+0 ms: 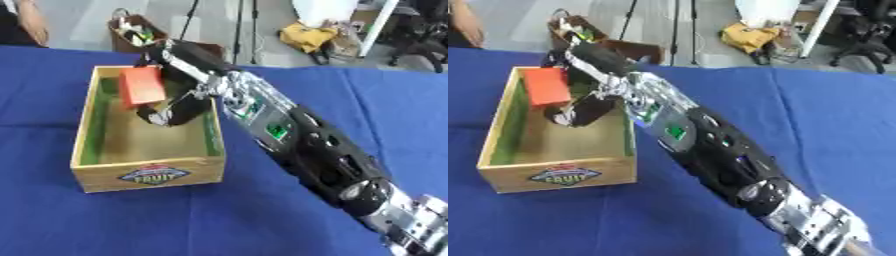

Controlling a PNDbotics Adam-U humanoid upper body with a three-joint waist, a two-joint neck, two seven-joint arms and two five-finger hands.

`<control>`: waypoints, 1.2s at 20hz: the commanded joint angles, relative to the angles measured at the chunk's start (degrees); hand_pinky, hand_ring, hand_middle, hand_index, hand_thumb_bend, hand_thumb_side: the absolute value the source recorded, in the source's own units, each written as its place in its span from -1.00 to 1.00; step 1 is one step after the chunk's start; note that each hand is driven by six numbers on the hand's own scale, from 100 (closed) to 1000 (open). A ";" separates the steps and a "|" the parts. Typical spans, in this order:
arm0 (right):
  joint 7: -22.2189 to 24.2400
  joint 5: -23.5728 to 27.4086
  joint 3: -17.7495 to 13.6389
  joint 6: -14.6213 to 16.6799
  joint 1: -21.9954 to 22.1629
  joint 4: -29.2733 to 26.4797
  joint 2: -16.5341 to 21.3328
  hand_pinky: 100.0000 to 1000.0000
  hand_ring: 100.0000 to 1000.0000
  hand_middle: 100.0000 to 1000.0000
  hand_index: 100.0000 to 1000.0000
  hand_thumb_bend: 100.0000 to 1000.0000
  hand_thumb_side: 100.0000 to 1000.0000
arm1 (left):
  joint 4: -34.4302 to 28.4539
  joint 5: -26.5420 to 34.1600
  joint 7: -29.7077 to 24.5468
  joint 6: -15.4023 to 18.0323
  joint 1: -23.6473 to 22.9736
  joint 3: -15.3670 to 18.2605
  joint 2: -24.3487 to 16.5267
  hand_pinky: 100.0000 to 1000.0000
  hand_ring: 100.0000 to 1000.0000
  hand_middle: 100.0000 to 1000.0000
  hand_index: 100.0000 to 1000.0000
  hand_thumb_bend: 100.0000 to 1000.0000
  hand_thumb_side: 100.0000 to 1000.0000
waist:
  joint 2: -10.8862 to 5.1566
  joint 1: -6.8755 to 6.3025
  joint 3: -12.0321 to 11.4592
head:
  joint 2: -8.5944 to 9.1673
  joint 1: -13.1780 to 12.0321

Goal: Pick up objects on the table and place them in the box.

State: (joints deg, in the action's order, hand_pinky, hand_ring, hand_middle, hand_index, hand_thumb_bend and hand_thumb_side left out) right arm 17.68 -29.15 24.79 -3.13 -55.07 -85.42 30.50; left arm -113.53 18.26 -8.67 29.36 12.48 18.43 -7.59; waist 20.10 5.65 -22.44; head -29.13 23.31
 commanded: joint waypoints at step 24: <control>-0.65 -1.49 -7.20 4.98 -0.08 -5.24 2.71 0.51 0.75 0.40 0.77 -0.29 1.00 | -1.06 1.06 -2.36 -1.28 -0.22 0.11 -0.99 -0.66 -0.40 -0.37 0.21 -1.00 0.87 | -1.89 -0.92 0.49 | -1.74 -4.68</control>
State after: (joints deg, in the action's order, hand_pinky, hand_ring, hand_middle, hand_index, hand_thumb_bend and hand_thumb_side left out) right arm 19.30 -31.89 19.14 2.51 -53.95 -88.77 31.40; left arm -113.53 19.10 -10.81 28.14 12.12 18.44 -7.57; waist 19.52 5.26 -21.93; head -30.71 19.00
